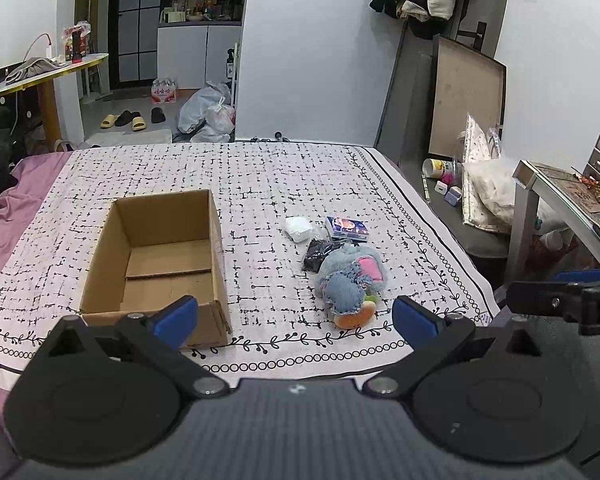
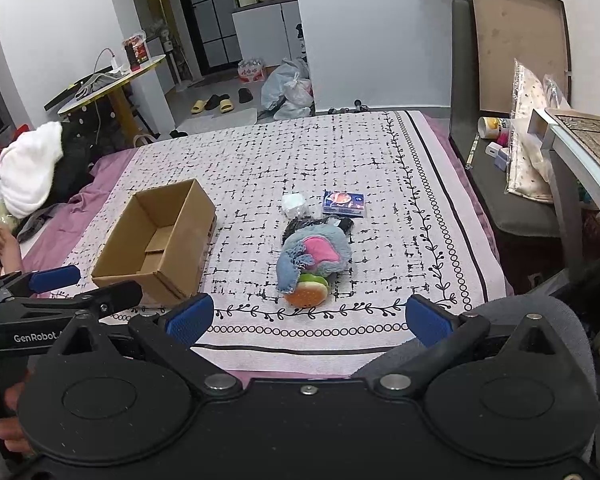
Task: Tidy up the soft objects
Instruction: 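Move both tools toward the plush toys beside the cardboard box, then lower the left tool onto the small blue denim plush and close it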
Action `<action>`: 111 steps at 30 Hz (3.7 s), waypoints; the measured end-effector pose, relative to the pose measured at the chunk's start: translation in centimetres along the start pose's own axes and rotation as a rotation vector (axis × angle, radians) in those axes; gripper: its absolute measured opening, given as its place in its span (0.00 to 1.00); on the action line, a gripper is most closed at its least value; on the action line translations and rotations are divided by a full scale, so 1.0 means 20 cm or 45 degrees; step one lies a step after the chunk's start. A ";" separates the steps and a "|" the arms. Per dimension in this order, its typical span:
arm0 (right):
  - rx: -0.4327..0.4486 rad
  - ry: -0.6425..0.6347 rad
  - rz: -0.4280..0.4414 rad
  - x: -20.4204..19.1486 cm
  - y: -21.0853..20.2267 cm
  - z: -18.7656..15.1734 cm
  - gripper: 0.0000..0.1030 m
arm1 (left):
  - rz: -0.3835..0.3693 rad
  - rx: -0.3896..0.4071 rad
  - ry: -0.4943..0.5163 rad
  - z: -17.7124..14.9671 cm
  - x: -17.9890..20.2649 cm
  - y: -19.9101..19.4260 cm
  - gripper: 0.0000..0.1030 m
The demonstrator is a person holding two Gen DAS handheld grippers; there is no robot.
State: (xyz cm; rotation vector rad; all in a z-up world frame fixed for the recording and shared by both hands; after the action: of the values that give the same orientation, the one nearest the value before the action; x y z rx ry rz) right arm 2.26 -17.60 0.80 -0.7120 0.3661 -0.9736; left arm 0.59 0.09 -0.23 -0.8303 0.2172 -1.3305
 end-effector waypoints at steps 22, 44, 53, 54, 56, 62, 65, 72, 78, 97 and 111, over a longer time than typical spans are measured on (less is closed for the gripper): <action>-0.013 0.005 -0.015 0.01 0.01 -0.04 1.00 | -0.025 0.007 0.026 -0.01 0.03 -0.01 0.99; -0.016 0.013 0.010 0.07 0.06 -0.05 1.00 | -0.014 0.039 0.049 -0.01 0.05 0.01 0.99; -0.002 0.041 0.057 0.13 0.10 -0.05 1.00 | -0.036 0.018 -0.014 0.00 0.04 0.07 0.99; 0.003 0.047 0.066 0.14 0.11 -0.05 1.00 | -0.036 0.020 -0.023 0.00 0.05 0.08 0.99; 0.009 0.065 0.082 0.16 0.13 -0.05 1.00 | -0.031 0.024 -0.039 0.00 0.05 0.10 0.99; 0.014 0.111 0.129 0.21 0.21 -0.05 1.00 | -0.019 0.035 -0.063 -0.01 0.08 0.17 0.99; 0.014 0.143 0.158 0.24 0.26 -0.04 0.97 | -0.009 0.045 -0.058 -0.01 0.10 0.21 0.99; -0.010 0.200 0.209 0.30 0.38 -0.05 0.82 | -0.006 0.047 -0.048 0.01 0.15 0.31 0.96; -0.070 0.284 0.252 0.35 0.51 -0.07 0.73 | -0.013 -0.026 -0.013 0.01 0.20 0.46 0.90; -0.160 0.393 0.275 0.50 0.75 -0.09 0.69 | 0.031 -0.198 0.037 -0.10 0.31 0.84 0.73; -0.255 0.484 0.316 0.51 0.92 -0.13 0.69 | 0.030 -0.229 0.011 -0.17 0.29 1.00 0.65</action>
State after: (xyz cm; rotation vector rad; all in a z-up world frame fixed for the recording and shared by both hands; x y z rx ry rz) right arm 17.65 -20.50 -13.55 -0.6414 0.8747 -0.8394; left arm 15.58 -6.38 -13.65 -0.9705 0.3565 -1.3061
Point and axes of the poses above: each gripper's, at about its wrist camera, not at the fingertips, and y roughly the way its jaws point, x to its right, z to its top, the point moved 4 cm from there along y, roughly the way its jaws point, and after that the axes turned 15 degrees about -y, right-handed, at the moved point
